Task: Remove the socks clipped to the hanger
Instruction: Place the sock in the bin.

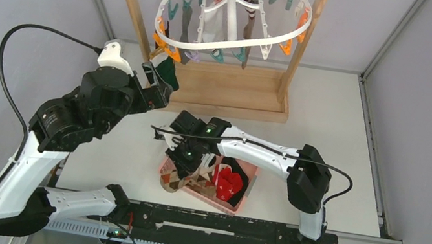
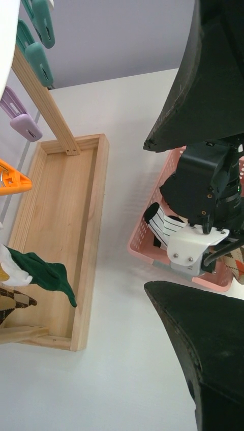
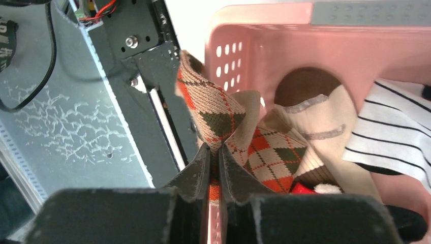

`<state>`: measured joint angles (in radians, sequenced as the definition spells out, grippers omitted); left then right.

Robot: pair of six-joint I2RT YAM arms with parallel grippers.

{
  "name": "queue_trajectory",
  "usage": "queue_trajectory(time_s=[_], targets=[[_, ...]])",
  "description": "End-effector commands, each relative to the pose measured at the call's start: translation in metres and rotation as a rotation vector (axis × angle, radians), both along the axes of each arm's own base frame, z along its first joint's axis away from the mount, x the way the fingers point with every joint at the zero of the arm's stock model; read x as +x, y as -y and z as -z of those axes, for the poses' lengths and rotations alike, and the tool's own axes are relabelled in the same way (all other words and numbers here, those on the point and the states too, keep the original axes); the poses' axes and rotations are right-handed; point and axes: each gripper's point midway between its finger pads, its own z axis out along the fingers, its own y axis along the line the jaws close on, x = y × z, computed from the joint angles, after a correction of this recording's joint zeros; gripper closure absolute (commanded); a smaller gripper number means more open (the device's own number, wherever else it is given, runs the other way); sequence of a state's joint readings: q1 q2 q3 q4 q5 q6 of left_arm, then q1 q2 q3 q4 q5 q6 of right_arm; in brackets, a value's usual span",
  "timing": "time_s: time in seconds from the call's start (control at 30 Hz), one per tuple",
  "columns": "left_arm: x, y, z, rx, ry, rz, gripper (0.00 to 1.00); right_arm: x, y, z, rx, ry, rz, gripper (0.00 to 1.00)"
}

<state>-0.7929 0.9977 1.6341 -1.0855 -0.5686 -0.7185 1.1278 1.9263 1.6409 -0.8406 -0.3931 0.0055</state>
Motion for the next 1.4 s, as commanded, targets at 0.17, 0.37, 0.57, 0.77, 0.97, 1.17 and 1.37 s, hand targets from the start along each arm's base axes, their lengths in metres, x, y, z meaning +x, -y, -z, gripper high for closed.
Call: queue_trajectory(time_s=[0.17,0.37,0.57,0.77,0.97,1.17,1.37], targets=[[0.005,0.006,-0.007,-0.025,0.016,0.006,0.00,0.072,0.023,-0.045,0.077,0.152,0.245,0.89],[0.006,0.006,-0.008,-0.019,0.018,0.007,0.00,0.086,0.033,-0.040,0.058,0.151,0.308,0.88],[0.006,0.005,-0.007,-0.015,0.017,0.007,0.00,0.082,0.033,-0.030,0.038,0.122,0.301,0.81],[0.008,0.006,-0.005,-0.012,0.015,0.005,0.00,0.077,0.035,-0.028,0.022,0.125,0.285,0.58],[0.011,0.007,0.001,-0.012,0.012,-0.001,0.00,0.071,0.038,-0.031,0.018,0.126,0.264,0.50],[0.017,0.002,0.012,-0.002,0.005,-0.033,0.00,0.068,0.048,-0.043,0.037,0.124,0.286,0.47],[0.029,-0.003,0.027,0.000,0.016,-0.064,0.00,0.060,0.066,-0.061,0.100,0.081,0.341,0.44]])
